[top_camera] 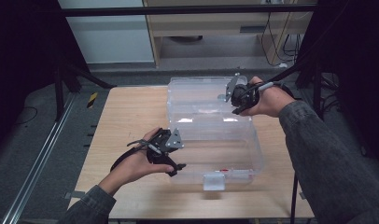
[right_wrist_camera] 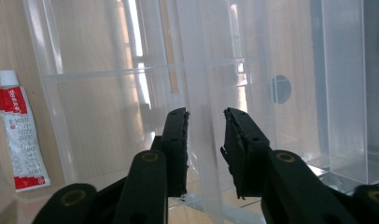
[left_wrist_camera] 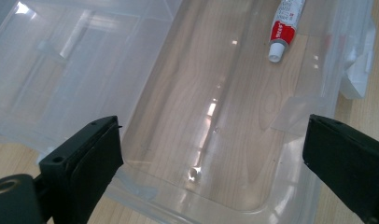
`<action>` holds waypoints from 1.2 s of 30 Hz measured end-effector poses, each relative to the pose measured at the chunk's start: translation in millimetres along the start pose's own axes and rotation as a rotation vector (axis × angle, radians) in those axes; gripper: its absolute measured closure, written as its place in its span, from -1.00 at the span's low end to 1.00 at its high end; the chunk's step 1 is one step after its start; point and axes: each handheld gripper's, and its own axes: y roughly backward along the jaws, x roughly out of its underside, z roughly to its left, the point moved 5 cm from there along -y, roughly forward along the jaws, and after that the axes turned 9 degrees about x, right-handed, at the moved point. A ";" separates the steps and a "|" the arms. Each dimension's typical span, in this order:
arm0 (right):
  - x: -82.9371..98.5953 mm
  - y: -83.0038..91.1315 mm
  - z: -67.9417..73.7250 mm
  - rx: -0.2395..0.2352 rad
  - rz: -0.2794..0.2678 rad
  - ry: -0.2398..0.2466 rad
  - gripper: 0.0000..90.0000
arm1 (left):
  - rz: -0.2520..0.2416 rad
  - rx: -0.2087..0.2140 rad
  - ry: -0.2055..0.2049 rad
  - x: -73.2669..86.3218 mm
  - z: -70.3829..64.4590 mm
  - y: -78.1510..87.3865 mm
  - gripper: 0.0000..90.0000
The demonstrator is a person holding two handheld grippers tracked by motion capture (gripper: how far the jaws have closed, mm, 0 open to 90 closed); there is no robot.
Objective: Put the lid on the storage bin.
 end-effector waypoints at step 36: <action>-3.9 -4.9 3.1 -0.014 0.011 0.024 0.72 | 0.140 0.238 -0.057 16.8 -33.3 -34.9 0.26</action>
